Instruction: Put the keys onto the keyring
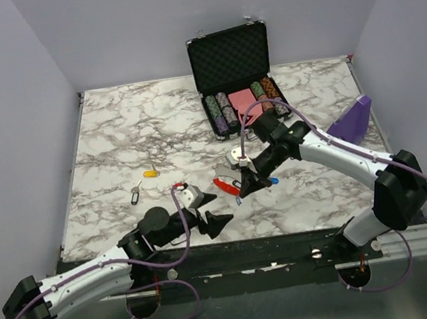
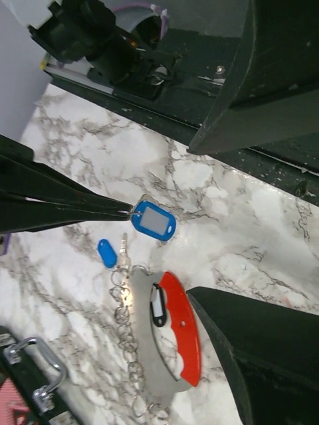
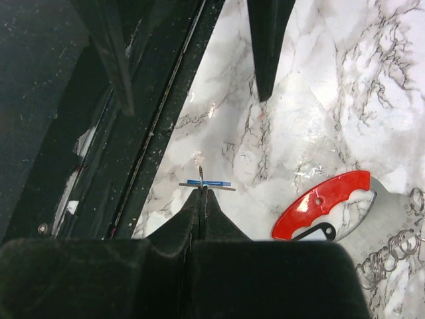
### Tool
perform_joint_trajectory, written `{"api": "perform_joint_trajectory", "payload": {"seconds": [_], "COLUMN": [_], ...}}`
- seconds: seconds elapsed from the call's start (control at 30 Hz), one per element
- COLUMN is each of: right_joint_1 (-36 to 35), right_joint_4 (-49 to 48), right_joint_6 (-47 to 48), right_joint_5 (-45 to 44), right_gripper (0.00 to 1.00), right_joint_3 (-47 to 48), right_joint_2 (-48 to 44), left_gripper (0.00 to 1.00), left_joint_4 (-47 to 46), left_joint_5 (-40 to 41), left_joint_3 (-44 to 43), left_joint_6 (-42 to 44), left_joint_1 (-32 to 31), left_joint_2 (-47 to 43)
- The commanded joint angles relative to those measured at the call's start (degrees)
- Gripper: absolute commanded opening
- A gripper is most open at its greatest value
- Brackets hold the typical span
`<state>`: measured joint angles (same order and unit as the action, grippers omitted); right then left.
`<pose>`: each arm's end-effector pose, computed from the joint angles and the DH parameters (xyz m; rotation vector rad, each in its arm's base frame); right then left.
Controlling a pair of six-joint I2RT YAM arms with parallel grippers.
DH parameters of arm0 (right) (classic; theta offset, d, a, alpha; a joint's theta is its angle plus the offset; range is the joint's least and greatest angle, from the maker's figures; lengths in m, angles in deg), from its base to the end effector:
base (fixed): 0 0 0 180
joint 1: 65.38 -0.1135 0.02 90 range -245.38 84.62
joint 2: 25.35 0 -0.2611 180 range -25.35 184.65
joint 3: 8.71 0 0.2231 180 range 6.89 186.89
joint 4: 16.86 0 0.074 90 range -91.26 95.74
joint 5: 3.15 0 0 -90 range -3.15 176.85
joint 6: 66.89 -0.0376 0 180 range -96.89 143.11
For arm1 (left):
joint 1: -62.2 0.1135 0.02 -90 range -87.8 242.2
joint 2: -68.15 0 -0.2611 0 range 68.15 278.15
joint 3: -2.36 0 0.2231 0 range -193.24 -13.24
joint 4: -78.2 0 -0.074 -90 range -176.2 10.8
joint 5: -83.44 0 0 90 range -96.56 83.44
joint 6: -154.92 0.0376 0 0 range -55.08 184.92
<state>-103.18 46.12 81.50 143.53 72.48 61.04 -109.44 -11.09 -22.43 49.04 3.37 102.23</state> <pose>0.1869 0.1847 0.2660 -1.9174 1.3915 1.1693 0.0675 -0.1173 0.2206 0.6857 1.5638 -1.0595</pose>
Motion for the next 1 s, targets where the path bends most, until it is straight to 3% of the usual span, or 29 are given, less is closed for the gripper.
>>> {"api": "perform_joint_trajectory", "payload": {"seconds": [0.0,0.1,0.23,0.4,0.97], "right_joint_1": [-0.5,-0.5,-0.6,-0.7,-0.9], "right_joint_4": [1.2,1.2,1.2,1.6,2.5], "right_joint_6": [0.2,0.1,0.1,0.3,1.6], "right_joint_5": [-1.5,-1.6,-1.3,-0.7,0.5], "right_gripper": [0.01,0.01,0.01,0.01,0.01], "right_joint_3": [1.1,1.2,1.2,1.2,1.4], "right_joint_2": [1.2,1.5,1.7,1.9,1.7], "left_gripper": [0.82,0.69,0.59,0.54,0.33], "left_joint_4": [-2.2,-5.6,-13.2,-22.4,-22.8], "left_joint_5": [-1.7,-3.2,-4.6,-6.0,-7.2], "left_joint_3": [-3.9,-5.1,-3.9,-1.7,-3.2], "left_joint_6": [0.6,3.3,6.6,9.3,9.4], "left_joint_1": [0.4,0.4,0.5,0.5,0.5], "left_joint_2": [8.5,12.6,14.9,17.3,22.2]}}
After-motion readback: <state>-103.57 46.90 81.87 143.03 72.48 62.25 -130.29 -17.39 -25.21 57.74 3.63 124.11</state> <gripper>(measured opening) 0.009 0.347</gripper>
